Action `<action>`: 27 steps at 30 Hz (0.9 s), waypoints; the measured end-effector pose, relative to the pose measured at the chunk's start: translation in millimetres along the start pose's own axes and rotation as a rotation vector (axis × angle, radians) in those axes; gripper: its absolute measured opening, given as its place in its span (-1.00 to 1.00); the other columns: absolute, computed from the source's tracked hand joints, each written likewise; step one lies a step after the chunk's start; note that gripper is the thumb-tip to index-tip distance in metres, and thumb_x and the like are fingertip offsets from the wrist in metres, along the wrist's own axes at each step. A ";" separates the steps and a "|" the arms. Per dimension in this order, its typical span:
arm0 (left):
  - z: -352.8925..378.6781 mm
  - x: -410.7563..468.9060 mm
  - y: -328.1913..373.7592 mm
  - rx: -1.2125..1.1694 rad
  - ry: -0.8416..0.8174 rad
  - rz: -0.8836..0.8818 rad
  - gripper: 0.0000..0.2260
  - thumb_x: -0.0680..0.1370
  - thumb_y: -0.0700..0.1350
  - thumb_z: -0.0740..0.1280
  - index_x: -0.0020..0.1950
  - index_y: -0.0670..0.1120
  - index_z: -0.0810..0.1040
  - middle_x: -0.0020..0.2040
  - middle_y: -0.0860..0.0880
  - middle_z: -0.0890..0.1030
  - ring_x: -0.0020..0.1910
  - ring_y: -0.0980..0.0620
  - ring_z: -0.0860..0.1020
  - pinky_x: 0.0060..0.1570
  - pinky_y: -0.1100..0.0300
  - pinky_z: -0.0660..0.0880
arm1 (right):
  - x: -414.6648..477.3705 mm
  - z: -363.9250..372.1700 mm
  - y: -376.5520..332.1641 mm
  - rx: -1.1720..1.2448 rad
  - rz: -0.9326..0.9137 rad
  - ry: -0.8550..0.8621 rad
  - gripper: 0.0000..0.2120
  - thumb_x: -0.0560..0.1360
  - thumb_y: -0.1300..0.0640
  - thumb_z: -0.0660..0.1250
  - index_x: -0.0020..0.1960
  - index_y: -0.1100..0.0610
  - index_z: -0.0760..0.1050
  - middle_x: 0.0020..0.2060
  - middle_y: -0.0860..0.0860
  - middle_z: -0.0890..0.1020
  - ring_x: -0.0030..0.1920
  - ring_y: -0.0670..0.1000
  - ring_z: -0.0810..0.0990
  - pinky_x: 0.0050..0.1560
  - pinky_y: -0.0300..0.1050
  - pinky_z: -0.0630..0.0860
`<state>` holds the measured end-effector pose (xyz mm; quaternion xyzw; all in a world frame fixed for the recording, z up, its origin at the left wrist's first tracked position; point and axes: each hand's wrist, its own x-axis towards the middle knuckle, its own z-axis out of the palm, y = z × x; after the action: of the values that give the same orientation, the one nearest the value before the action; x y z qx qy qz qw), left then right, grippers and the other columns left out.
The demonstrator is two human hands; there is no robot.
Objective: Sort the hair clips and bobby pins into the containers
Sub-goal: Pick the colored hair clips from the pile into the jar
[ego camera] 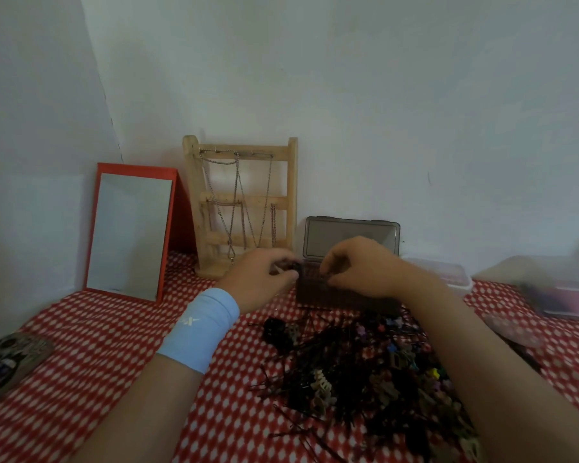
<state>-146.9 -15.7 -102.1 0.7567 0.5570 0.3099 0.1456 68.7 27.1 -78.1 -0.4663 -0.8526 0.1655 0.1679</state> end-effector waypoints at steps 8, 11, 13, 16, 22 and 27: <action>24.7 39.9 18.5 0.104 -0.011 -0.023 -0.68 0.56 -0.02 0.36 0.32 0.04 0.53 0.15 0.09 0.61 0.09 0.09 0.55 0.15 0.16 0.47 | 0.6 0.2 18.8 -0.208 0.064 0.239 -0.51 0.50 -0.11 0.44 0.40 -0.09 0.47 0.21 -0.12 0.60 0.21 -0.04 0.56 0.19 -0.06 0.51; 26.1 37.9 16.2 0.152 -0.023 0.000 -0.75 0.55 -0.03 0.38 0.23 0.04 0.59 0.12 0.09 0.63 0.05 0.09 0.55 0.15 0.12 0.50 | -5.1 -7.9 10.7 -0.162 -0.013 0.192 -0.84 0.49 -0.04 0.46 0.06 -0.11 0.61 0.02 -0.16 0.63 0.09 -0.08 0.59 0.12 -0.09 0.54; 22.5 30.4 13.0 0.157 -0.051 0.009 -0.84 0.54 -0.05 0.39 0.11 0.08 0.64 0.02 0.14 0.63 -0.02 0.14 0.54 0.08 0.16 0.51 | -10.0 -8.9 -0.7 -0.124 -0.081 0.043 -0.95 0.47 -0.01 0.48 -0.09 -0.12 0.62 -0.11 -0.22 0.62 -0.03 -0.17 0.58 0.05 -0.15 0.54; 13.4 15.1 9.7 0.216 -0.178 0.004 -0.89 0.53 -0.05 0.38 0.02 0.12 0.66 -0.06 0.16 0.62 -0.13 0.19 0.53 -0.04 0.22 0.49 | -17.6 -1.3 -22.0 -0.044 -0.205 -0.211 -0.93 0.45 0.00 0.51 -0.07 -0.10 0.66 -0.16 -0.26 0.63 -0.11 -0.28 0.58 0.00 -0.29 0.53; 16.8 0.5 6.9 0.350 -0.516 -0.016 -0.89 0.51 0.00 0.41 0.01 0.08 0.68 -0.26 0.24 0.51 -0.19 0.17 0.52 -0.18 0.32 0.39 | -25.4 26.2 -39.5 -0.063 -0.231 -0.664 -0.75 0.43 0.14 0.54 0.08 -0.04 0.68 -0.04 -0.19 0.69 -0.06 -0.26 0.60 0.08 -0.29 0.50; 17.8 1.3 9.3 0.409 -0.539 -0.005 -0.83 0.52 -0.04 0.42 0.09 0.05 0.69 -0.03 0.10 0.64 -0.02 0.04 0.59 0.01 0.21 0.52 | -28.7 36.2 -37.9 -0.096 -0.222 -0.709 -0.76 0.44 0.16 0.53 0.10 0.01 0.69 -0.02 -0.15 0.70 -0.05 -0.25 0.61 0.08 -0.30 0.52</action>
<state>-128.4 -15.4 -110.1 0.8236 0.5510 -0.0199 0.1334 39.3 -21.2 -97.5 -0.2922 -0.9099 0.2574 -0.1427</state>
